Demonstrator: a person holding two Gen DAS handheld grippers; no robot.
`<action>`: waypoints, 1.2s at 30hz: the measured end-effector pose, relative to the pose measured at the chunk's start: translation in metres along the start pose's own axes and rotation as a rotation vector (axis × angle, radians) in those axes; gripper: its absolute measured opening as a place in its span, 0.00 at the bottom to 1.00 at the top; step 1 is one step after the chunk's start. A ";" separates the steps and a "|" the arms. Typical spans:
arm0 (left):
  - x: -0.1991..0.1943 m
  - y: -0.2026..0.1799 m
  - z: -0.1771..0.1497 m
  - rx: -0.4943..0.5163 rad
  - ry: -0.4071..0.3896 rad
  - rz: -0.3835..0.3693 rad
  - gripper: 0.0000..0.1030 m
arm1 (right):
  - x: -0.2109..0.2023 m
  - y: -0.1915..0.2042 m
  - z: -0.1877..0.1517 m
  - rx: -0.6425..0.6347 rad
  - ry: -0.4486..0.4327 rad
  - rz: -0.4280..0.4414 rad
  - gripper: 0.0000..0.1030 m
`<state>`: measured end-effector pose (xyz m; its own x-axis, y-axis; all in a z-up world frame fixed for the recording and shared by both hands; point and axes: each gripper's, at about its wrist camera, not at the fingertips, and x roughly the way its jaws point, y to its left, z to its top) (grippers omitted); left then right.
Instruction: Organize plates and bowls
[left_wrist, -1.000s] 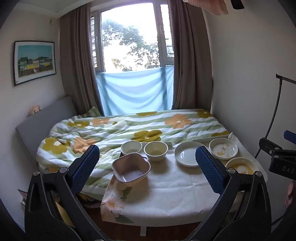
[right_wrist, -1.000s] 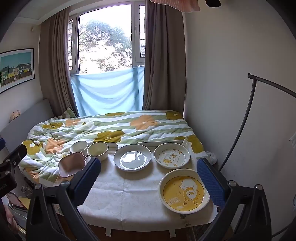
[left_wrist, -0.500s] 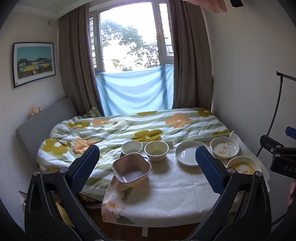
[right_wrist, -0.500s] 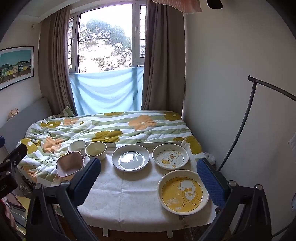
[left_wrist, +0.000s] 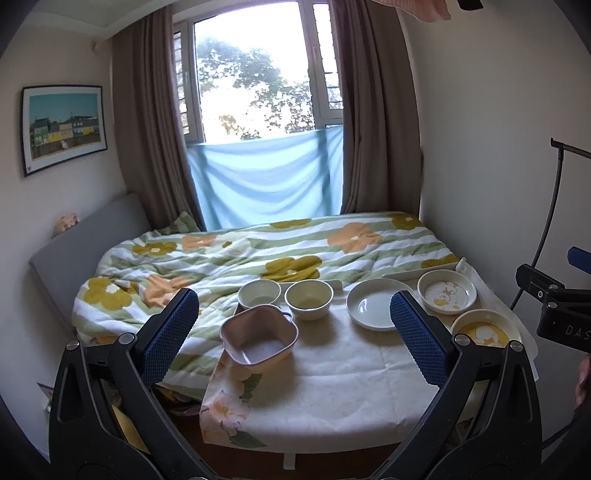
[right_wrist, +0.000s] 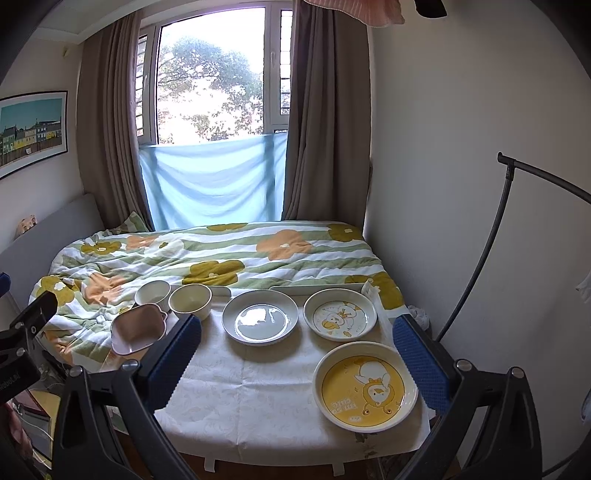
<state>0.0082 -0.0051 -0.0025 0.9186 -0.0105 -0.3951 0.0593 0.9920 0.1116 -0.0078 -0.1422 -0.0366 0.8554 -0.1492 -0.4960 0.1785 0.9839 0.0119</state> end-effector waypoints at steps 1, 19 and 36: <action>0.000 0.000 0.000 -0.001 -0.002 0.000 1.00 | 0.000 0.000 0.000 0.000 0.000 0.000 1.00; 0.001 -0.003 0.003 0.021 -0.005 0.033 1.00 | 0.003 0.004 -0.001 -0.011 0.002 -0.002 1.00; 0.000 0.000 -0.002 -0.004 0.014 0.009 1.00 | 0.002 0.007 -0.003 -0.017 0.005 0.000 1.00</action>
<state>0.0074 -0.0045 -0.0045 0.9134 0.0006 -0.4071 0.0489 0.9926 0.1113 -0.0064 -0.1353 -0.0396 0.8530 -0.1492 -0.5001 0.1707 0.9853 -0.0028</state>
